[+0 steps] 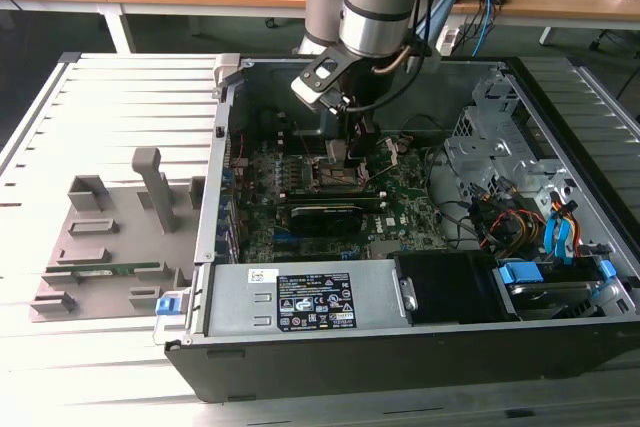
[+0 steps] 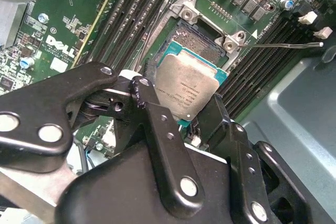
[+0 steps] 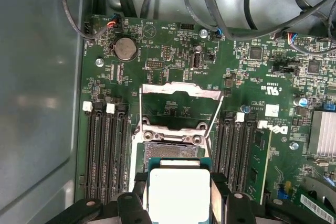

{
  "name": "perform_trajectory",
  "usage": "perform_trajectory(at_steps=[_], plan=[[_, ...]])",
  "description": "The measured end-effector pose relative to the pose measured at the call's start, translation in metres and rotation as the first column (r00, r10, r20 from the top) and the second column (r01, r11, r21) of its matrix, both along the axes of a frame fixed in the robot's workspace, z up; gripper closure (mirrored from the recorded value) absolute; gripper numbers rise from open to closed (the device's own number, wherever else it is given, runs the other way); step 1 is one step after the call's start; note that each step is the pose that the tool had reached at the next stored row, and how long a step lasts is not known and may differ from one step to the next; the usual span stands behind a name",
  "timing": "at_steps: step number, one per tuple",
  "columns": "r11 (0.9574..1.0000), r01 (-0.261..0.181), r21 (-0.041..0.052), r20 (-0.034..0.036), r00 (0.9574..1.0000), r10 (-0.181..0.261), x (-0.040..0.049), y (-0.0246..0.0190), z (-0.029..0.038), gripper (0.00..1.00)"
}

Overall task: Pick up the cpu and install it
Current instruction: 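Place the cpu into insertion slot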

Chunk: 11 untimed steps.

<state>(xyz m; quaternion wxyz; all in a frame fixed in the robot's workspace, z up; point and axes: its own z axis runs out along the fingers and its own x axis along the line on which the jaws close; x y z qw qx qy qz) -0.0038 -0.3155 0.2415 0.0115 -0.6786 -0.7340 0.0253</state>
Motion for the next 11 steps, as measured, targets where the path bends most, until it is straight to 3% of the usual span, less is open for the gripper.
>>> perform_trajectory(at_steps=[5,6,7,11], plan=[[1.0000,0.000,-0.0002,0.0000,1.0000,0.000,-0.0003,0.0025,-0.0073,0.45],[1.0000,0.000,-0.0029,0.0000,1.0000,0.000,-0.0004,0.0026,-0.0094,0.45],[0.9999,0.000,-0.0132,-0.0001,1.0000,0.000,-0.0005,0.0025,-0.0112,0.45],[0.9997,0.000,-0.0251,0.0001,1.0000,0.000,-0.0033,0.0026,-0.0146,0.45]])
